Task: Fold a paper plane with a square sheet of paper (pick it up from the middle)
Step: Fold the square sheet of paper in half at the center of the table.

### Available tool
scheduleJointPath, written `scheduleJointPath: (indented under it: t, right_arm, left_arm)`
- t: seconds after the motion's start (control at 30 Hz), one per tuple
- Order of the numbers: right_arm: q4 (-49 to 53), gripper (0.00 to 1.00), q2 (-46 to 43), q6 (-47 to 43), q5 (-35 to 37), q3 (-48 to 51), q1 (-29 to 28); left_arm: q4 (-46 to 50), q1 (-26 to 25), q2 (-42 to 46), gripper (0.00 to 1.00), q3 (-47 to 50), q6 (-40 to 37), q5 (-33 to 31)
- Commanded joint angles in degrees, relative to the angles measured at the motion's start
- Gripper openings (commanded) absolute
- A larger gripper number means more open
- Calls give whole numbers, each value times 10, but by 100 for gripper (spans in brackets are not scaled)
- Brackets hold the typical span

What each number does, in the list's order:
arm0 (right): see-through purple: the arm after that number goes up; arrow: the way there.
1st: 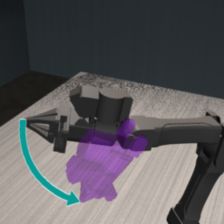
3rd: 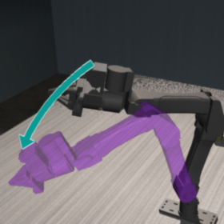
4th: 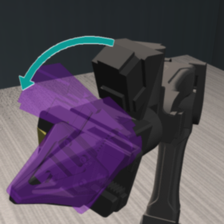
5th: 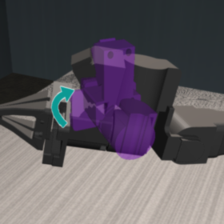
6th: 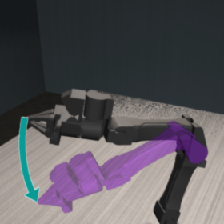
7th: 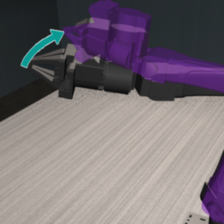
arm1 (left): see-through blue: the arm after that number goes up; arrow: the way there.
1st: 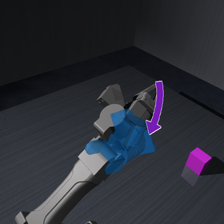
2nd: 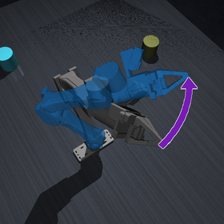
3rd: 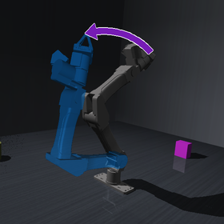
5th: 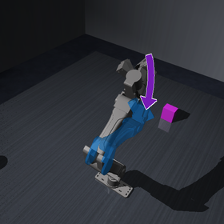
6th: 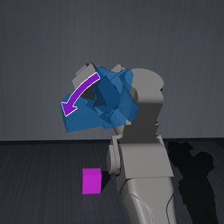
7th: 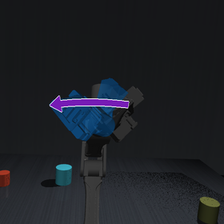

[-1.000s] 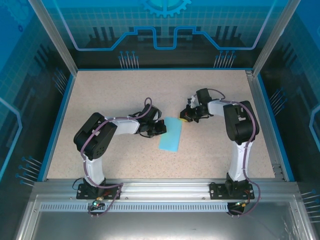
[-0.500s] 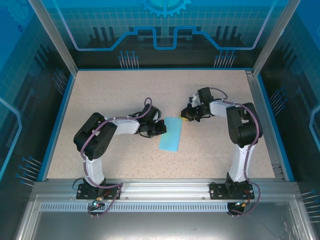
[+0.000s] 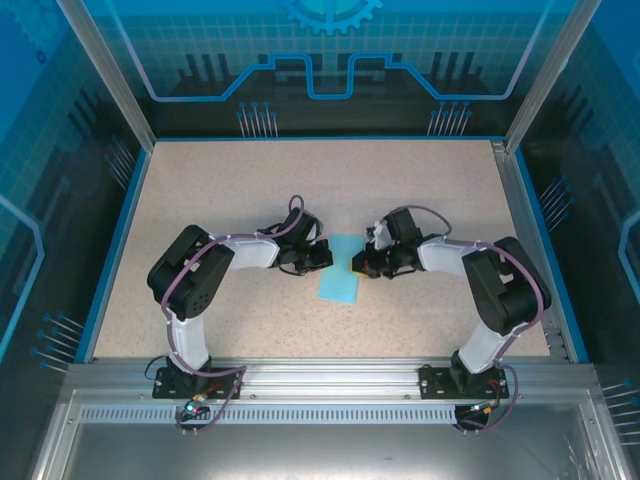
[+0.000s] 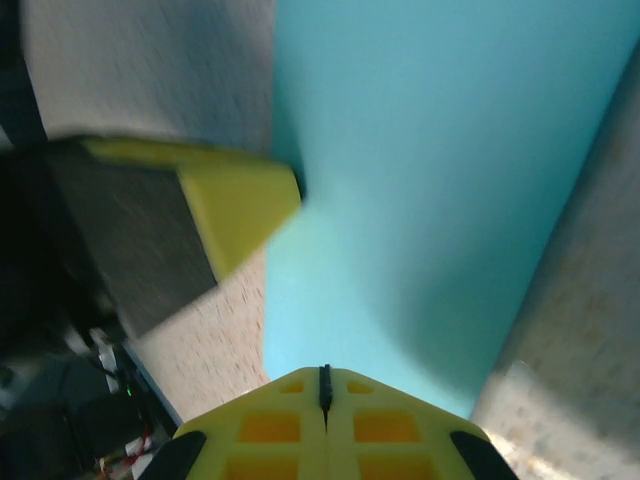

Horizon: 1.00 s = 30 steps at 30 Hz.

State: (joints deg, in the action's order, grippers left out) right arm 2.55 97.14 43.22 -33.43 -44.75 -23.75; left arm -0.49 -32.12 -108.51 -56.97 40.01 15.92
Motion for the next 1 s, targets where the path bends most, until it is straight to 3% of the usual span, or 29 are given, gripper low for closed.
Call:
scheduleJointPath:
  t: [0.0, 0.37, 0.7, 0.97]
  right_arm:
    - [-35, 5, -23, 26, 17, 30, -20]
    - [-27, 5, 11, 4, 29, 93, -34]
    - [3, 8, -89, -41, 12, 82, -39]
    - [0, 9, -67, -43, 14, 84, -78]
  left_arm:
    - [61, -3, -17, 0, 4, -6, -11]
    - [64, -3, -7, 0, 1, -7, -12]
    - [67, -4, -9, 0, 1, -8, -15]
    - [67, -4, -9, 0, -4, -6, -13]
